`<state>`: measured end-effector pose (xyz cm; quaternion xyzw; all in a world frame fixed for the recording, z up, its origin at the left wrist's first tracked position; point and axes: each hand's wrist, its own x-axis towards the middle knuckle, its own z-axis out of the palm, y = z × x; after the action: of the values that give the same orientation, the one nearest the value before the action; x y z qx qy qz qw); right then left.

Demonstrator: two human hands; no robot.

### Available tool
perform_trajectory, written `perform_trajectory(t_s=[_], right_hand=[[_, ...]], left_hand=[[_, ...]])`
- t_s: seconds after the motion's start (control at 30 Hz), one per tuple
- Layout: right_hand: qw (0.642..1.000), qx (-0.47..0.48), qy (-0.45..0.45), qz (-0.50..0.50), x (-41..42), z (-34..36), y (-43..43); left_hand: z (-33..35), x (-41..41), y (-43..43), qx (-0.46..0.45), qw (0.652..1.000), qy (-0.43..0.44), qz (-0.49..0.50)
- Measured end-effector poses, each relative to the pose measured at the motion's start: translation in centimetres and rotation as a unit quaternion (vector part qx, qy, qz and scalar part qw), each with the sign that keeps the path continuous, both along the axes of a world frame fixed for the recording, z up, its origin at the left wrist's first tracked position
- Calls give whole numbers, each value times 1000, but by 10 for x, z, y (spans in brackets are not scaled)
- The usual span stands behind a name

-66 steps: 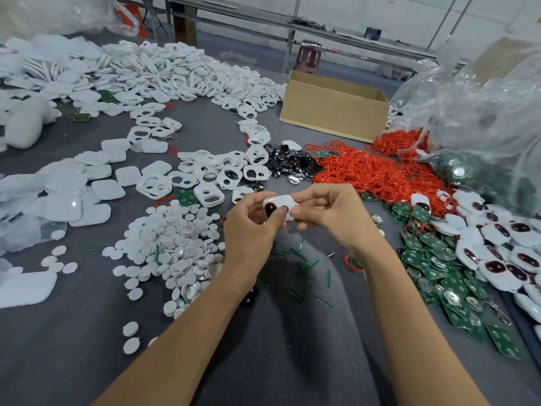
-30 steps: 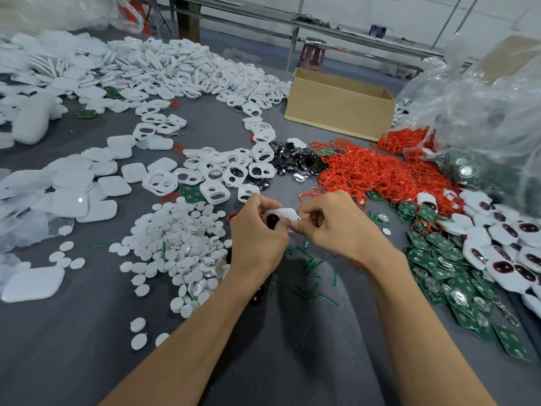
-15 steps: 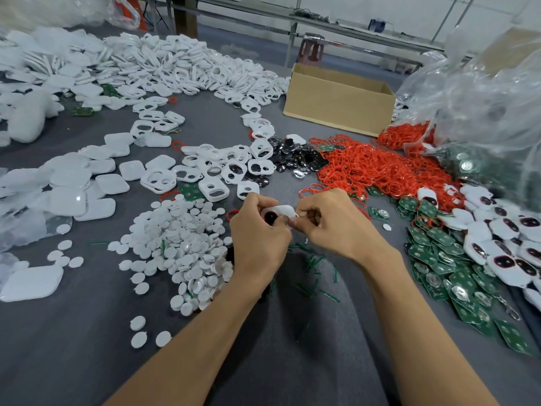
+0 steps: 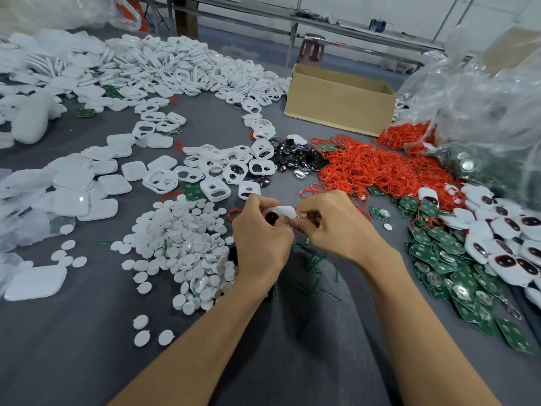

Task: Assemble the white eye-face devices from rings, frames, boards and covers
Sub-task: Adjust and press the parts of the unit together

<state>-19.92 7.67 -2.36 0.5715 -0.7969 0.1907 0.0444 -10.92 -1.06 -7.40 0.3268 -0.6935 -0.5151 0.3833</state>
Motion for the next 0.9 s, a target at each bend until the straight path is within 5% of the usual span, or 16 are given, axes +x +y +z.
perform_trajectory(t_s=[0.33,0.9], right_hand=[[996,-21,-87,-24,-10,-3,4],[996,-5,-87,-4,-12,-4,6]], left_hand=[[-1,1,-10,89,993,26,-79],[3,2,-7,-31,997,-23,-64]])
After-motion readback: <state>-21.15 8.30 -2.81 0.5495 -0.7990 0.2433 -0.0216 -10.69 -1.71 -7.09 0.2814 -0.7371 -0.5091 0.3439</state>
